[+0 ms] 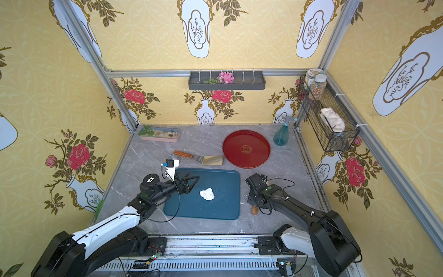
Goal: Roll out the dumpling wrappers from the dough
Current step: Pick up the rolling pin from the center of the board.
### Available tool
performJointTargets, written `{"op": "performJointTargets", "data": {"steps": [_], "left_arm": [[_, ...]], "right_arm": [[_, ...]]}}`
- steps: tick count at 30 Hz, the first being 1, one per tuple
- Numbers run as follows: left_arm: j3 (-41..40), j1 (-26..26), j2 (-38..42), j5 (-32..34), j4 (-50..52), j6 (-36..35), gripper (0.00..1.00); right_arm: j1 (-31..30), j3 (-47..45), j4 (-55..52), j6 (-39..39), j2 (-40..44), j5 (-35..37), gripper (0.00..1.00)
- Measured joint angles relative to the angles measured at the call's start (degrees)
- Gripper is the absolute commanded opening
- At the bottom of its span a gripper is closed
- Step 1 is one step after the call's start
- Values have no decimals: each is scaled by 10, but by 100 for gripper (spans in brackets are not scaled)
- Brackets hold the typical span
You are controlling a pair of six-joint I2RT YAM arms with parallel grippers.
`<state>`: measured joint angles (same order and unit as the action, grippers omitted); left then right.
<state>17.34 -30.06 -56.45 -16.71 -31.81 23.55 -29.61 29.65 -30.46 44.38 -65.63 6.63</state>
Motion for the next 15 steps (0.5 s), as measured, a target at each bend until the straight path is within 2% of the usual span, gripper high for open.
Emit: {"op": "performJointTargets", "data": {"steps": [9,15], "left_arm": [[0,-5,5,-9,-3,-7,100],[7,-8,6,-28,-5,-10,100]], "right_arm": [[-39,11,5,-64,52,15,0],[-127,30,36,-134,45,42,0]]}}
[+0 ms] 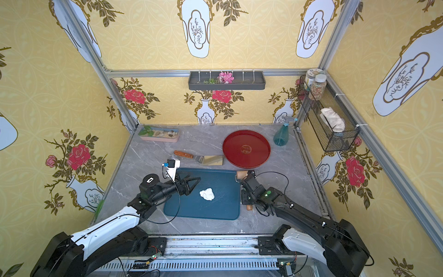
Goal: Roll out the dumpling wrappers from the dough
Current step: Pick up the rolling pin from the center of the board.
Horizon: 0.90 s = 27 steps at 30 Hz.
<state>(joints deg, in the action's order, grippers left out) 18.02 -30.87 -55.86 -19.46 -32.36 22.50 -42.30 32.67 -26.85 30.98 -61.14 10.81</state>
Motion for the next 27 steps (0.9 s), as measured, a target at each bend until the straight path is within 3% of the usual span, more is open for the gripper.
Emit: {"op": "performJointTargets", "data": {"steps": [6,10,17,27], "left_arm": [[7,-4,-1,-26,-4,-3,100],[9,-5,0,-38,-5,-9,100],[14,-5,3,-48,-4,-15,100],[43,-5,-14,-54,27,-15,100]], "right_arm": [[-137,34,67,-98,-68,71,0],[-190,47,118,-169,-116,102,0],[-206,57,175,-247,-143,102,0],[-206,11,229,-335,-64,73,0]]}}
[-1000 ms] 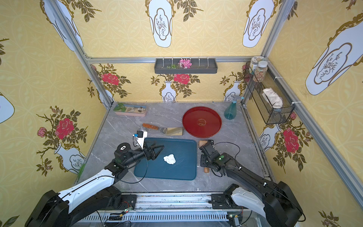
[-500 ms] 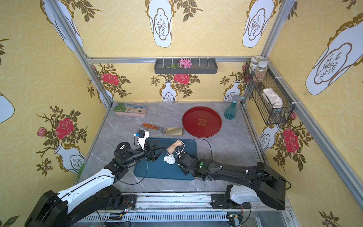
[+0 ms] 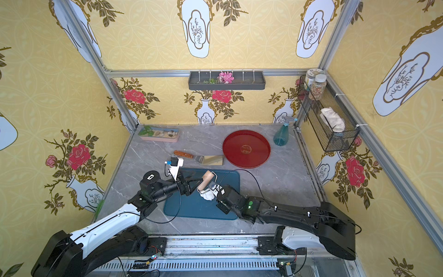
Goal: Roll out the dumpling wrappers from the dough
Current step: Pick up the rolling pin from the center of the board.
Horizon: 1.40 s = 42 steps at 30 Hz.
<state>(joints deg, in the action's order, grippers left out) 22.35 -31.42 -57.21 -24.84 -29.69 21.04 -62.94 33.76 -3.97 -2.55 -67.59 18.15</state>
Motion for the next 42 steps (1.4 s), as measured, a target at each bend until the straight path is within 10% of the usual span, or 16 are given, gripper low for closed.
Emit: {"op": "performJointTargets", "data": {"steps": [10,42], "left_arm": [[83,0,-20,-11,110,43,98],[191,-42,-68,-34,371,30,48]], "right_arm": [[0,-36,49,-75,34,-27,0],[-7,-140,254,-369,11,-48,0]]}}
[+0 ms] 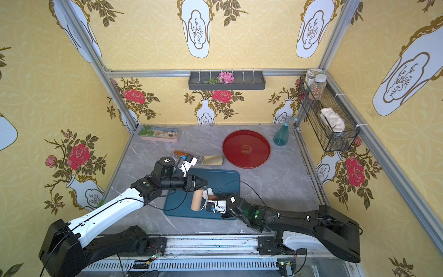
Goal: Roll out the dumpling wrappers from the dough
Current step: Pick up the rolling pin from the center of the board.
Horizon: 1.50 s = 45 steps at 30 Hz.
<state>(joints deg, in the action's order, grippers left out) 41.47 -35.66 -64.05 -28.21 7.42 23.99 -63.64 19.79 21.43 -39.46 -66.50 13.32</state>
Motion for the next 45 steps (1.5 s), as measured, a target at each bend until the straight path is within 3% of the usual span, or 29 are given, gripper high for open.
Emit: {"op": "performJointTargets", "data": {"steps": [12,19,27,45], "left_arm": [[0,0,9,19,26,-2,45],[10,-1,-3,20,43,-7,36],[23,-6,-10,26,66,-16,34],[44,-23,-32,26,90,-40,13]], "right_arm": [[0,-24,95,-87,-21,40,0],[0,-24,101,-91,-19,47,0],[1,-21,100,-94,-24,47,0],[18,-13,54,-85,-16,17,0]]}}
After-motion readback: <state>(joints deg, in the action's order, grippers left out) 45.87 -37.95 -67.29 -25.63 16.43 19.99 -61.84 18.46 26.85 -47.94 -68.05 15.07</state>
